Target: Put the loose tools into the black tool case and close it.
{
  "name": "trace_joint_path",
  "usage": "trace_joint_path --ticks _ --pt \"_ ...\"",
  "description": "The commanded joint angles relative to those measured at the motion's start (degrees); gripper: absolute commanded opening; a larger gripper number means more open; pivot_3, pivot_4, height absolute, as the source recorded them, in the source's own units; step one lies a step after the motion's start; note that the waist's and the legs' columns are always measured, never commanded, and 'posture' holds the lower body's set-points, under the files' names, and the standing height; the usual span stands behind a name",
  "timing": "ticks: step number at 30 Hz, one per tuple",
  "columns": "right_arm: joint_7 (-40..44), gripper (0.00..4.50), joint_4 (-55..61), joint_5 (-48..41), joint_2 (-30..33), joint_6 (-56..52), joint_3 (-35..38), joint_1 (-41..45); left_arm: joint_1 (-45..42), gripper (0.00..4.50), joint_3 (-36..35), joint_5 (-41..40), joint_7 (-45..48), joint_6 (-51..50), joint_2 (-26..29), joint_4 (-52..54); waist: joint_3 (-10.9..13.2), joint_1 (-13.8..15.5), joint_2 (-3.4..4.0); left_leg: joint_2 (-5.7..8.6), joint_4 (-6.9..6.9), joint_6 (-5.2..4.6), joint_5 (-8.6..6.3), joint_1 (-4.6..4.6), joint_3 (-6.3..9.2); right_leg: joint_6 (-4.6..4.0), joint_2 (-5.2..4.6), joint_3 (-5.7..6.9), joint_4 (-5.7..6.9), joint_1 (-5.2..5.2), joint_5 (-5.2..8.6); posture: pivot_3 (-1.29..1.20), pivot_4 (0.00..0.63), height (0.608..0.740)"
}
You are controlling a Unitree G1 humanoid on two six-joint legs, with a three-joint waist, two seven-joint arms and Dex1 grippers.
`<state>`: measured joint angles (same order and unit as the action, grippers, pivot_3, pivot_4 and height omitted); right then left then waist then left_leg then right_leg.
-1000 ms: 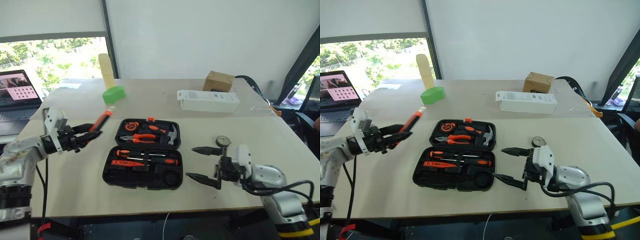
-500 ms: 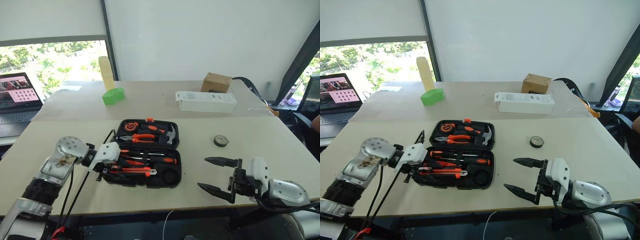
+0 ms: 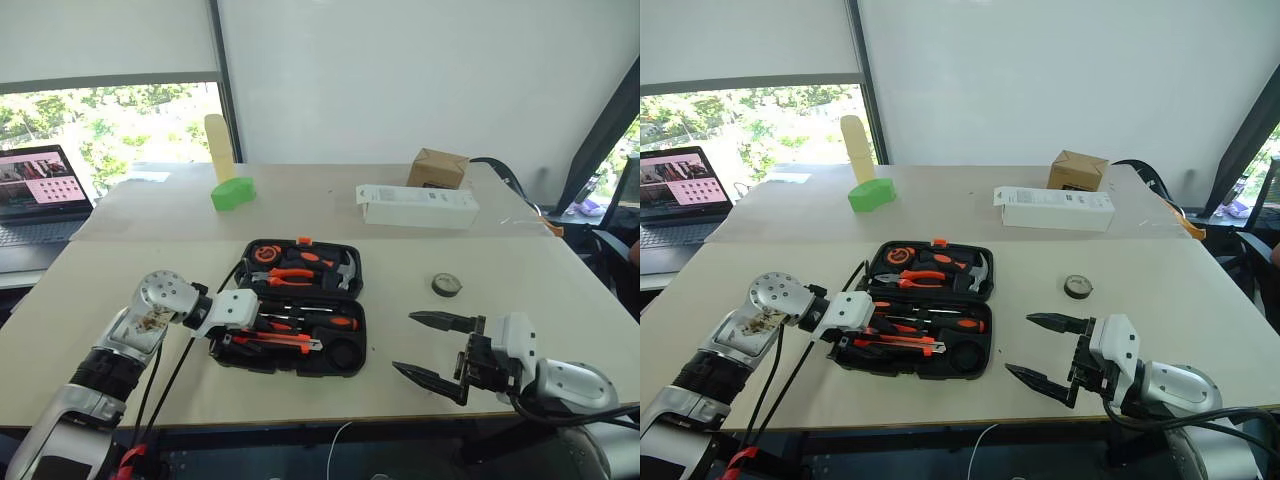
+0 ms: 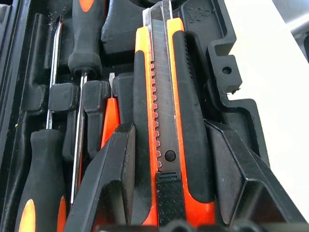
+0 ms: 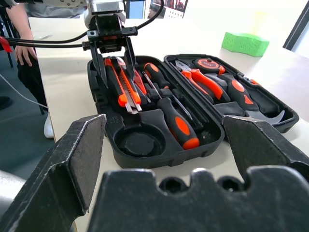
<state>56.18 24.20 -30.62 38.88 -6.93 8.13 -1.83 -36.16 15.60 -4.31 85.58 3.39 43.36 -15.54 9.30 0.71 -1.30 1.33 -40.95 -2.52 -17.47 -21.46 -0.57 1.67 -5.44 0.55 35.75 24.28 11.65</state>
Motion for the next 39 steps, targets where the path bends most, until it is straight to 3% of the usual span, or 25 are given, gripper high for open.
trace_joint_path --ticks 1,5,7,12,27,28,30,36,39 --pt "-0.1 4.50 0.9 -1.0 0.0 0.1 0.9 1.0 0.8 1.66 1.7 1.4 0.9 -1.2 0.7 1.5 0.0 0.0 0.00 0.00 0.00 0.00 0.00 0.01 0.00 0.00 0.00 0.00 0.00 0.00 0.00 0.00 0.150 0.740" --pt "0.0 4.50 0.3 -0.8 -0.1 0.2 0.7 1.6 1.8 1.66 1.9 1.4 1.4 -3.8 1.7 3.6 0.0 -0.1 0.00 0.00 0.01 -0.02 -0.01 0.01 0.00 0.00 0.00 -0.01 0.02 0.00 0.01 0.00 0.150 0.740" --pt "0.1 4.50 -0.1 -0.6 -0.2 0.5 0.6 2.0 2.0 2.67 1.7 1.9 0.5 -2.7 1.7 4.0 0.0 -0.1 0.00 -0.01 0.01 -0.02 -0.01 0.02 0.00 0.00 0.01 -0.02 0.01 0.00 0.01 0.00 0.150 0.740" --pt "0.2 4.50 -0.8 -0.4 -0.4 0.8 0.3 2.5 1.0 4.38 0.5 0.5 -0.4 -2.7 0.8 3.7 0.0 -0.2 0.00 -0.04 0.04 -0.04 -0.02 0.04 0.00 -0.01 0.05 -0.03 0.02 0.01 0.02 0.00 0.150 0.740" --pt "0.9 4.50 -3.0 0.2 -1.3 1.9 -0.1 3.4 -4.8 4.38 -6.0 -12.6 6.8 -8.4 3.3 6.0 0.0 -0.2 -0.01 -0.03 -0.01 -0.13 -0.08 -0.16 0.03 0.04 0.06 0.03 0.04 0.05 0.02 0.00 0.150 0.740" --pt "0.9 4.50 -3.2 0.3 -1.4 1.9 -0.2 3.5 -4.6 3.86 -6.0 -12.2 6.7 -7.8 3.1 5.7 0.0 -0.2 -0.01 -0.03 0.00 -0.13 -0.08 -0.13 0.03 0.04 0.06 0.02 0.05 0.05 0.02 0.00 0.150 0.740" --pt "0.8 4.50 -3.3 0.5 -1.8 2.1 -0.5 3.5 -3.5 3.36 -5.6 -12.0 6.7 -7.4 2.5 6.3 0.0 -0.2 -0.01 -0.04 0.00 -0.13 -0.08 -0.13 0.03 0.04 0.08 0.03 0.04 0.05 0.02 0.00 0.150 0.740" --pt "0.8 4.50 -3.4 0.9 -2.6 1.9 -1.0 3.9 0.3 0.95 -4.2 -10.0 3.5 -7.2 0.3 8.2 0.0 -0.1 -0.01 -0.04 -0.01 -0.13 -0.08 -0.16 0.02 0.04 0.07 0.01 0.05 0.05 0.02 0.00 0.150 0.740" --pt "0.8 4.50 -3.4 1.0 -2.8 1.8 -1.1 4.0 2.2 0.06 -3.4 -9.0 1.3 -7.7 -0.9 9.2 0.0 -0.1 -0.01 -0.04 -0.01 -0.13 -0.08 -0.15 0.03 0.04 0.07 0.01 0.05 0.05 0.02 0.00 0.150 0.740"
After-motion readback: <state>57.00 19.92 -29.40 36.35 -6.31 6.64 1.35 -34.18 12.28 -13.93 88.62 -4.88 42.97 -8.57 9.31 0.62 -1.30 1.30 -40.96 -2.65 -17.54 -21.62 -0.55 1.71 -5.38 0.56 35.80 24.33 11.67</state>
